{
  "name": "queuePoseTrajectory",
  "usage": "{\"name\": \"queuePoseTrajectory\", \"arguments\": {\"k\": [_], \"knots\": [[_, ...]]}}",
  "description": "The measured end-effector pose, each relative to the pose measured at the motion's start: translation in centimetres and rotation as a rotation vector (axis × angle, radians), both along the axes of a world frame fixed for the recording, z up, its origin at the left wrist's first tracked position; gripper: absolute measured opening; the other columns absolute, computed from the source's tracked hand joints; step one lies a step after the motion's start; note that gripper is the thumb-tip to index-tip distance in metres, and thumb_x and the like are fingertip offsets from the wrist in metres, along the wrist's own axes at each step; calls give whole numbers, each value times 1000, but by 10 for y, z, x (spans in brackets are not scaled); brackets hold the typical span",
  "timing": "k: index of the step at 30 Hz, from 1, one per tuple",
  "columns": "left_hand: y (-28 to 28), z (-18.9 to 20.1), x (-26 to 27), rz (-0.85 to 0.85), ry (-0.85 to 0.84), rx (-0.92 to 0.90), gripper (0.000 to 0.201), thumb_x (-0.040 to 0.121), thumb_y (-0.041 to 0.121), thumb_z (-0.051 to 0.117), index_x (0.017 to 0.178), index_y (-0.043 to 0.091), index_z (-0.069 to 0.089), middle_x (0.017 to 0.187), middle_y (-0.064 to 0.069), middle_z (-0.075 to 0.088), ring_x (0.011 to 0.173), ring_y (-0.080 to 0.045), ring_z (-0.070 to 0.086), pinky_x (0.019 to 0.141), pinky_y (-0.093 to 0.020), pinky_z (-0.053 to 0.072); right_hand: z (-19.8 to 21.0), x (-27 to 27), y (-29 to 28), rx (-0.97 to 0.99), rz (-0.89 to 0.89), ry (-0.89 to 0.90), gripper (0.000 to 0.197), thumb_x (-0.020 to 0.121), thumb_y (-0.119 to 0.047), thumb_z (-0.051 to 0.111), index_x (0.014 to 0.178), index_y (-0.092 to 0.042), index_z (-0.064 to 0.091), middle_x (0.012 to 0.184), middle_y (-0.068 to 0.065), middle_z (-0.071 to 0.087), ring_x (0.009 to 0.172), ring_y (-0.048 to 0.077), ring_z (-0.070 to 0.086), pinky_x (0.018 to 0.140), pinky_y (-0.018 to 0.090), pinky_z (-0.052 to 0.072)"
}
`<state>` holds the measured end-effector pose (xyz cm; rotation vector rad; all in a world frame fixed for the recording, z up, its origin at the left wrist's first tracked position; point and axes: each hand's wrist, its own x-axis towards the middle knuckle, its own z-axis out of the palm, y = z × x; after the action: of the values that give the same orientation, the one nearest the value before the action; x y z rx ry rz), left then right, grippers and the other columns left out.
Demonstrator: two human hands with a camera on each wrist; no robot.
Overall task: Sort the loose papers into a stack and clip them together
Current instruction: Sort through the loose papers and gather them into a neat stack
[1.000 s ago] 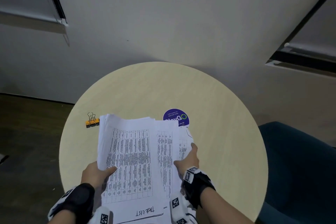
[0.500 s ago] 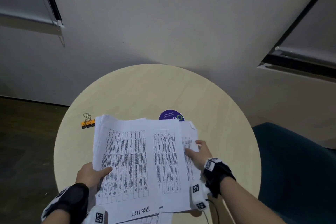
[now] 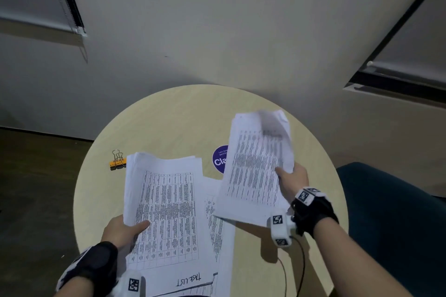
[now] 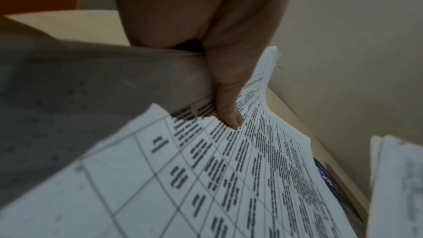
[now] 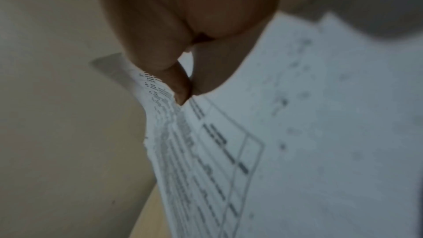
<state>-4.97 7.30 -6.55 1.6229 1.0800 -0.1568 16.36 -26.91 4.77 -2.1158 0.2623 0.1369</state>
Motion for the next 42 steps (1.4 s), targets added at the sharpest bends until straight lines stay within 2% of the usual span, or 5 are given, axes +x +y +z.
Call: {"name": "queuePoseTrajectory", "arguments": {"k": [4,10,18,27,42], "knots": [[0,0,1,-26,8,7,30,76,14,78,70,0,52,45,-10,48,44,-21,41,46,-28,36,30,0,3,248,45,-26,30,95,-7,56,124,0,55,127,6,60,113,24,58,90,29,41],[1,0,-5,-33,-38,-19,43,80,25,75,92,-14,60,58,-12,52,52,-21,43,53,-28,36,-21,-47,68,76,303,65,26,94,-9,51,117,-15,62,107,-2,66,105,24,63,87,31,48],[-5,11,1,163,-103,-269,65,83,73,42,106,14,55,110,4,62,104,-25,59,90,-38,45,-78,-89,117,-41,554,252,39,90,-22,57,129,-24,52,120,-4,63,105,17,62,84,28,48],[-8,10,-4,130,-164,-207,15,90,-2,59,105,-4,57,59,-7,54,39,-11,50,36,-16,40,-89,-74,70,-362,12,516,55,90,-26,56,135,-6,31,137,14,39,123,31,45,105,32,38],[-5,4,-2,104,-176,-189,28,90,1,60,118,-4,55,107,-19,66,98,-37,62,88,-39,46,-76,-61,58,-148,346,438,19,82,-15,68,85,-11,49,81,8,57,68,22,52,52,23,37]]}}
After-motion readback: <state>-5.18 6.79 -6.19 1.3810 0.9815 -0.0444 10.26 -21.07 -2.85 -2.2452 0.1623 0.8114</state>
